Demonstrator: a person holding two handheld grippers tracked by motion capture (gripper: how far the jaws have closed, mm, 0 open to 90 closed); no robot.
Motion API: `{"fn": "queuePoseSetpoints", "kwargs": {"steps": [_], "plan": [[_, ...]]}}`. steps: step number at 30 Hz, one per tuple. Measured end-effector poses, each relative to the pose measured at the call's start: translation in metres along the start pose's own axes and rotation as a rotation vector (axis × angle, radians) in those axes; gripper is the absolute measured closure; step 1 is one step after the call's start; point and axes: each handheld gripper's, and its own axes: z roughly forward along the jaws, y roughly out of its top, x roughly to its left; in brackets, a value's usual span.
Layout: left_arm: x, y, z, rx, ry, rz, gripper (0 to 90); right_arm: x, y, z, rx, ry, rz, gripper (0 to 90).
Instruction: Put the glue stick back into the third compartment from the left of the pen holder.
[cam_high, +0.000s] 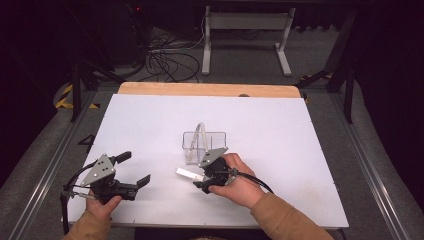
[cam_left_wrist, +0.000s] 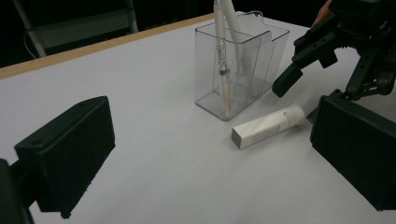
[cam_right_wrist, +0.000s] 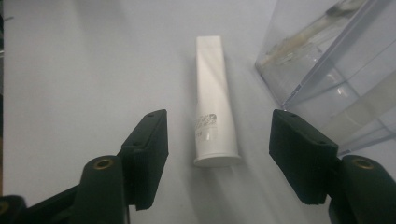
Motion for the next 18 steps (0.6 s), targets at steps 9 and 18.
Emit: {"fn": "queuePoseSetpoints", "kwargs": {"steps": [9,18], "plan": [[0.0,0.0,0.0,0.001,-0.001,0.001,0.7,0.003,0.001,0.01,0.058,0.006,-0.026,43.1],[0.001,0.0,0.0,-0.003,-0.009,0.0,0.8,0.004,0.002,0.012,0.089,-0.006,-0.045,56.0]]}}
